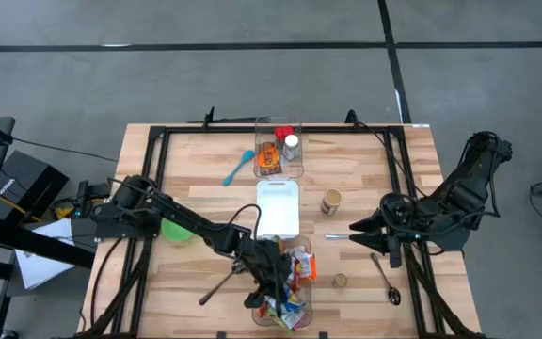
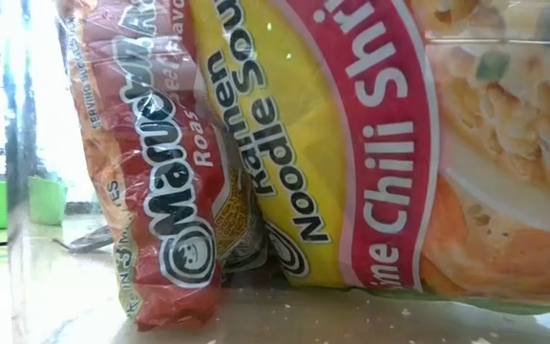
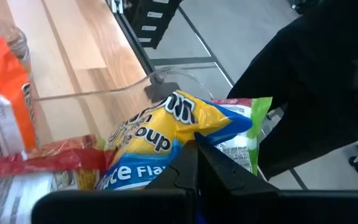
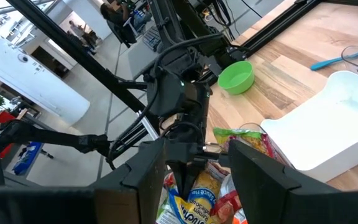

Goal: Pick & Place Food Item
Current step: Put the blue noodle pack into the bottom transparent bin, then put the left black spoon into the white bin

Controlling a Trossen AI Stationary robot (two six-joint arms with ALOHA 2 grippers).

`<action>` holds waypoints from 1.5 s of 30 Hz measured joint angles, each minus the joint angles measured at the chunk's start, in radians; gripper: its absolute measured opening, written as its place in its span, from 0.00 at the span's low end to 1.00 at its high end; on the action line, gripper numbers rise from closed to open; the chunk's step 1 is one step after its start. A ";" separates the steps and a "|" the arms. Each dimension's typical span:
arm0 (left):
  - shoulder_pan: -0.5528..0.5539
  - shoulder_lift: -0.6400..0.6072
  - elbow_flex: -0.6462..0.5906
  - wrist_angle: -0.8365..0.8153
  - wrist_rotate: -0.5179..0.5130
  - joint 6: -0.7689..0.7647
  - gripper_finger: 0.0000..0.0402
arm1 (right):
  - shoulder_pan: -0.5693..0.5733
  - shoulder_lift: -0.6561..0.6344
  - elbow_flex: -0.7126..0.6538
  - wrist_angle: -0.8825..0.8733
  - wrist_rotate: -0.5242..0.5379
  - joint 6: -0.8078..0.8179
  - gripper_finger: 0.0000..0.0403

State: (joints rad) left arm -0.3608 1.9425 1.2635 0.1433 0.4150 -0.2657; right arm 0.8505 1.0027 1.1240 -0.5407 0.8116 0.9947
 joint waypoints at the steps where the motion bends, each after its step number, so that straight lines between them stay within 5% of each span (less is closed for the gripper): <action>1: 0.002 -0.006 -0.002 -0.004 0.000 -0.001 0.01 | 0.000 0.000 0.000 0.000 0.000 0.000 0.42; 18: 0.089 -0.270 -0.001 -0.086 -0.062 0.002 0.28 | -0.001 0.000 0.000 -0.005 0.000 0.000 0.42; 27: 0.139 -0.474 0.000 -0.427 -0.295 0.133 0.33 | -0.016 0.000 0.000 -0.010 0.002 0.000 0.42; 35: 0.203 -0.646 0.000 -0.530 -0.519 0.138 0.35 | -0.075 -0.001 0.000 -0.028 0.001 -0.008 0.42; 45: 0.288 -0.793 0.000 -0.722 -0.546 0.131 0.32 | -0.097 -0.003 0.000 -0.021 -0.001 -0.038 0.42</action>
State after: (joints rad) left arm -0.0727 1.1497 1.2631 -0.5792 -0.1315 -0.1349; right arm 0.7532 1.0000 1.1240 -0.5620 0.8105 0.9570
